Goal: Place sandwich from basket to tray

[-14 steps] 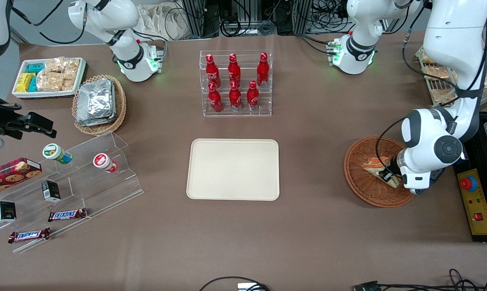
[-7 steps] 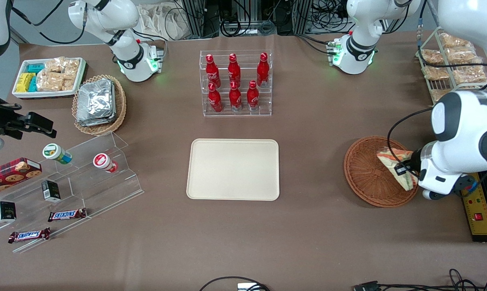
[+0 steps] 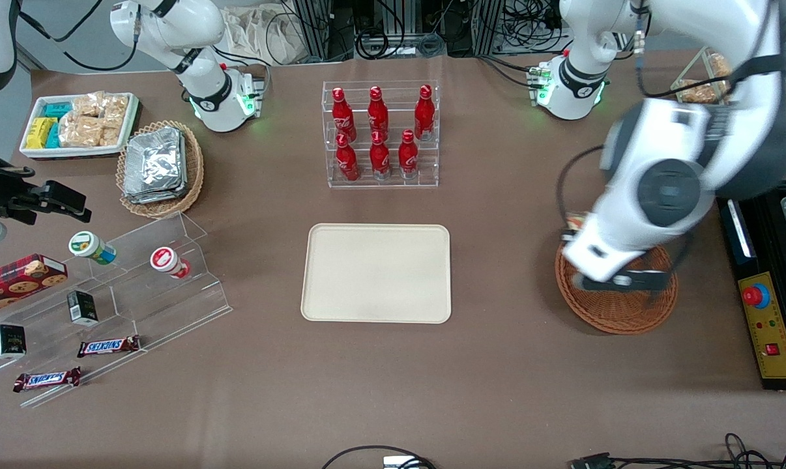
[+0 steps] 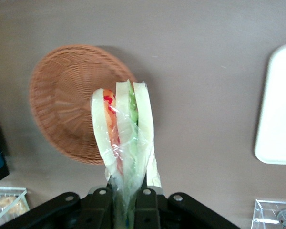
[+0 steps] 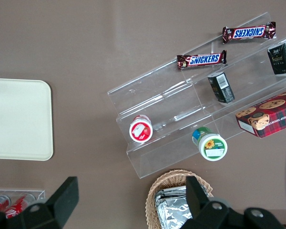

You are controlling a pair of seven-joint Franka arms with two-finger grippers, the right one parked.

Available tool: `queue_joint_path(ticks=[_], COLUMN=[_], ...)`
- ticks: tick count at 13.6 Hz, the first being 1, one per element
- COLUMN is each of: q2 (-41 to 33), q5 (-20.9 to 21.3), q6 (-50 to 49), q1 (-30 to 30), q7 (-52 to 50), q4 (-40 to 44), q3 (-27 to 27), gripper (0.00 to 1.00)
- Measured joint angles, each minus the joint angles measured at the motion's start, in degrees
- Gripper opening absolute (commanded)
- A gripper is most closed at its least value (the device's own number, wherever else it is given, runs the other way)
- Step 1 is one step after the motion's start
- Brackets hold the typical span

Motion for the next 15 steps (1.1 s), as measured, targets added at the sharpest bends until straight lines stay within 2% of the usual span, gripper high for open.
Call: queue_joint_path(ticks=[1, 4, 5, 7, 9, 10, 11, 12, 14, 15], q2=[1.95, 9.39, 12.11, 16.90, 20.08, 21.04, 21.55, 21.74, 21.81, 21.83], q5=[-0.83, -8.89, -10.16, -10.69, -10.77, -10.78, -10.86, -10.95, -10.95, -10.95], q6=[2.49, 12.53, 16.38, 21.92, 24.48, 26.47, 28.26, 29.49, 30.42, 30.48], q1=[-2.94, -8.84, -10.23, -12.52, -14.33, -15.01, -15.38, -15.53, -15.79, -15.82], q7=[-1.56, -4.78, -5.57, -6.73, -7.19, -7.30, -7.37, -7.38, -7.36, -7.29], q4=[0.01, 0.02, 0.02, 0.03, 0.04, 0.04, 0.04, 0.05, 0.05, 0.05], q3=[-0.08, -0.19, -0.21, -0.25, -0.27, -0.27, -0.27, -0.26, -0.24, -0.17], gripper=[0.00, 0.00, 0.00, 0.00, 0.10, 0.11, 0.22, 0.51, 1.00, 1.00])
